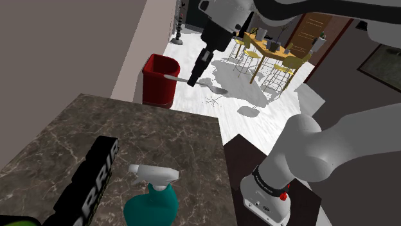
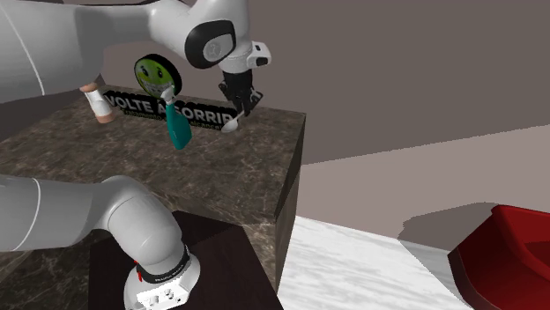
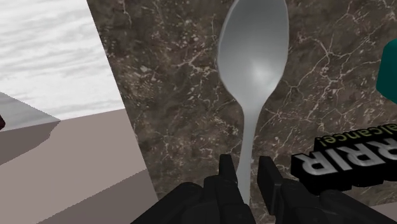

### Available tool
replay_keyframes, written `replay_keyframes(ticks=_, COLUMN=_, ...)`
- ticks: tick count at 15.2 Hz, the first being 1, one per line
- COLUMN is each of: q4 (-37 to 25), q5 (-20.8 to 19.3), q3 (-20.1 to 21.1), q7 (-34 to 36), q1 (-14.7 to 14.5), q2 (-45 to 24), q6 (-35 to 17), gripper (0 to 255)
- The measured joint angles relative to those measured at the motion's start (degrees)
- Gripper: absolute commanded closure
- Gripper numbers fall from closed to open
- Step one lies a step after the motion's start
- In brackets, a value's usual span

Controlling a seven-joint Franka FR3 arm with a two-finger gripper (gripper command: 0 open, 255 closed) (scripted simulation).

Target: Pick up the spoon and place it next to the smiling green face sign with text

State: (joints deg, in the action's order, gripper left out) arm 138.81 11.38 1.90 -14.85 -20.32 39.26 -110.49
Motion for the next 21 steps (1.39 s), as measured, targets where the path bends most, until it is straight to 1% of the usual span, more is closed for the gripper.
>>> replay_keyframes(ticks=5, q4=-3.70, q5=-0.26, q3=-0.06, q7=0.66, q1=0.03, q2=-0.14, q6=3.51, gripper=255)
replay_keyframes(ticks=21, q4=-18.44, q5=-1.01, q3=-0.60, q7=2.43, q1=0.09, q2=-3.24, q6=15.02, gripper=255)
